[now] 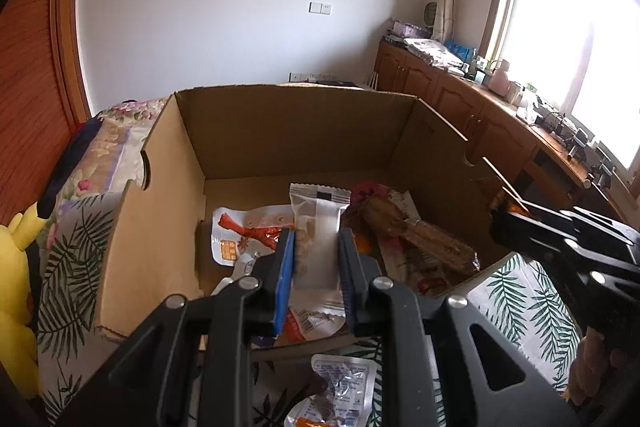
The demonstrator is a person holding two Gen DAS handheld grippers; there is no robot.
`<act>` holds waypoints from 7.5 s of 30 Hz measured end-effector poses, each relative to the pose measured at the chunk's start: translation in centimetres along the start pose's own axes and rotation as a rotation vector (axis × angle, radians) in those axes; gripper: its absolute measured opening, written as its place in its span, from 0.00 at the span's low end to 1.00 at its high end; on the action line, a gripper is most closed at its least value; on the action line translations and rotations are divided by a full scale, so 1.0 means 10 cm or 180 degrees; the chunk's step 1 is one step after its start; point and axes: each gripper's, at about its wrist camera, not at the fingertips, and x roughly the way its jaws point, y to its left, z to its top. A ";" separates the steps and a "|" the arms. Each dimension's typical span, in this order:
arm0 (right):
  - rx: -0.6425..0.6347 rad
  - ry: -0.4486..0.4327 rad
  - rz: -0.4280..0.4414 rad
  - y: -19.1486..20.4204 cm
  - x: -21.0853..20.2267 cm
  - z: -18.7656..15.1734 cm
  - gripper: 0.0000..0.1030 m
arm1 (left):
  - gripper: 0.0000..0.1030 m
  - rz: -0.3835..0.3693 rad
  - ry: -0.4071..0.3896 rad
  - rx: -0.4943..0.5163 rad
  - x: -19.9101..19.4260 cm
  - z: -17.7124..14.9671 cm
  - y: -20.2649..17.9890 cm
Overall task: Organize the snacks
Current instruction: 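Carry the bar and copper packet into the box and open both tools, then move both tools back toward the blue packet and the clear tray packet, then grasp the blue packet with the right tool while the left tool reaches the clear tray packet, then close the left tool on the clear tray packet while the right tool holds the blue packet, then carry both packets over the cardboard box and open both tools to drop them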
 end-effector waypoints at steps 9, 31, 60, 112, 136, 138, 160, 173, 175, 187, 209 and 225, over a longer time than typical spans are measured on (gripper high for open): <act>-0.0011 0.0103 -0.0104 0.03 0.15 -0.02 0.22 | 0.25 0.0108 0.0033 0.0043 0.07 -0.04 0.00; -0.0101 0.0211 -0.0412 -0.01 0.36 -0.04 0.44 | 0.57 0.0198 -0.0190 0.0294 -0.24 -0.15 0.02; -0.0004 0.0432 -0.0208 -0.40 -0.17 -1.24 0.51 | 0.71 0.0044 -0.0090 0.0665 -0.49 -1.31 -0.10; -0.0214 0.0659 -0.0485 -0.35 0.09 -1.46 0.40 | 0.89 0.0097 0.0704 0.0617 0.45 -1.13 -0.40; -0.0208 0.0659 -0.0501 -0.35 0.09 -1.47 0.40 | 0.58 -0.0093 0.0602 0.0618 -0.03 -1.39 -0.36; -0.0211 0.0660 -0.0503 -0.35 0.09 -1.47 0.40 | 0.55 -0.0114 0.0581 0.0567 -0.13 -1.44 -0.33; -0.0234 0.0747 -0.0451 -0.36 0.06 -1.47 0.40 | 0.53 -0.0144 0.0431 0.0243 -0.36 -1.63 -0.25; -0.0116 0.0562 -0.0362 -0.33 -0.31 -1.60 0.21 | 0.50 -0.0134 0.0238 0.0287 -0.54 -1.66 -0.27; -0.0119 0.0527 -0.0336 -0.30 -0.34 -1.59 0.21 | 0.50 -0.0177 0.0198 0.0247 -0.57 -1.65 -0.25; 0.0010 0.0325 -0.0213 -0.23 -0.50 -1.50 0.21 | 0.50 -0.0198 -0.0011 0.0197 -0.79 -1.52 -0.25; -0.0205 -0.0117 0.0025 0.04 -0.67 -0.60 0.22 | 0.50 -0.0157 -0.0463 0.0259 -1.04 -0.46 -0.21; -0.0108 -0.0100 -0.0066 -0.10 -0.46 -0.24 0.22 | 0.51 0.0082 -0.0338 0.0328 -0.73 0.02 -0.08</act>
